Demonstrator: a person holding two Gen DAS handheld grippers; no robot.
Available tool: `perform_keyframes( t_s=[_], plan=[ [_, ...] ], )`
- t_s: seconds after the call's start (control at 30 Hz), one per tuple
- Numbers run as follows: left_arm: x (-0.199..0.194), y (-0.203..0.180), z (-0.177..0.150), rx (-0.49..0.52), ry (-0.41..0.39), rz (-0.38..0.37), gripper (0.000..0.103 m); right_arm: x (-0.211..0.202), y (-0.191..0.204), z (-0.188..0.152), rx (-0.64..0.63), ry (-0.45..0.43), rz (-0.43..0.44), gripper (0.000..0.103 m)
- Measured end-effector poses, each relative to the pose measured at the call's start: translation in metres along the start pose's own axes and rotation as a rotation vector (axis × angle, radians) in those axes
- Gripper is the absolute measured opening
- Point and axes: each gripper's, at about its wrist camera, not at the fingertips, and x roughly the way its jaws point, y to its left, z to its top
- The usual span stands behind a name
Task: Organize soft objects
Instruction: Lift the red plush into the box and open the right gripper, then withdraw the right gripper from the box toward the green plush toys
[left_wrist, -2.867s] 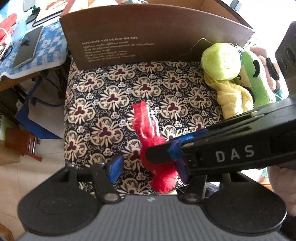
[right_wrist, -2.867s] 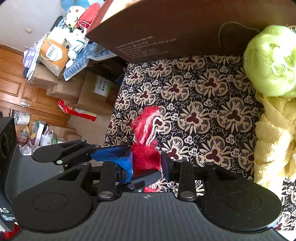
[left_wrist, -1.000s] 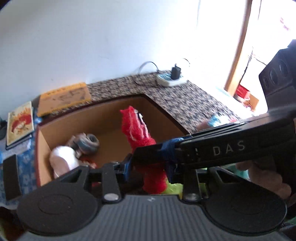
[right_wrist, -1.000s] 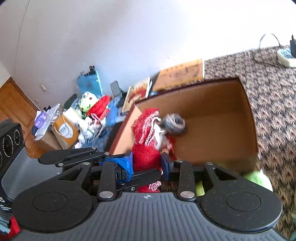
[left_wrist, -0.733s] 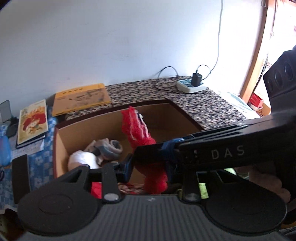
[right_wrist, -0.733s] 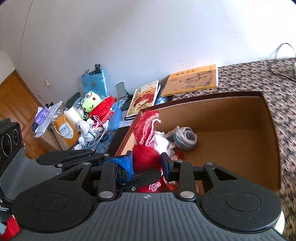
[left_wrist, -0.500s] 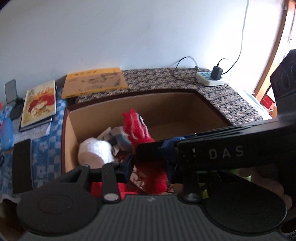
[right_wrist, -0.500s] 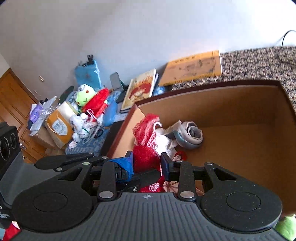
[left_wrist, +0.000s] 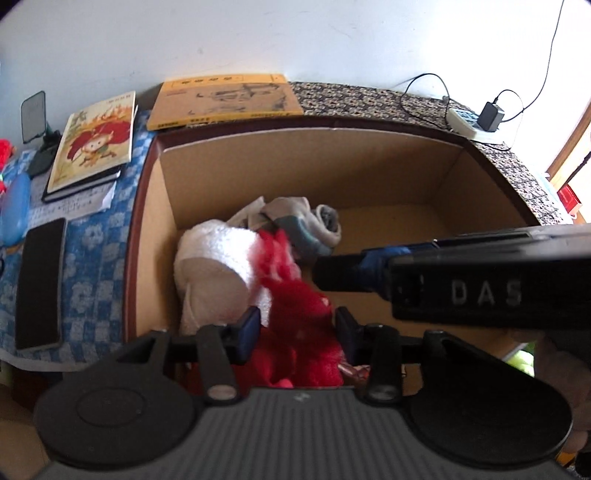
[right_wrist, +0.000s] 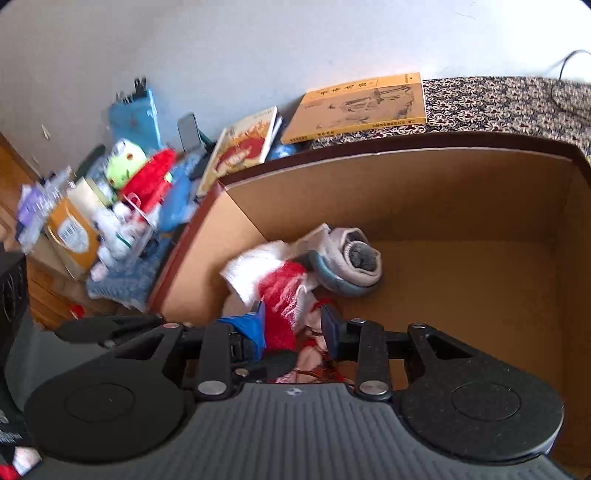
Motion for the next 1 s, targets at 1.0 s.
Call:
perform_keyframes(
  t_s=[1.0],
  plan=[
    [-0.087,-0.024,-0.017,-0.014,-0.171,-0.013,0.056,-0.090,0.023,-0.032,-0.188,-0.310,-0.472,0.026]
  ],
)
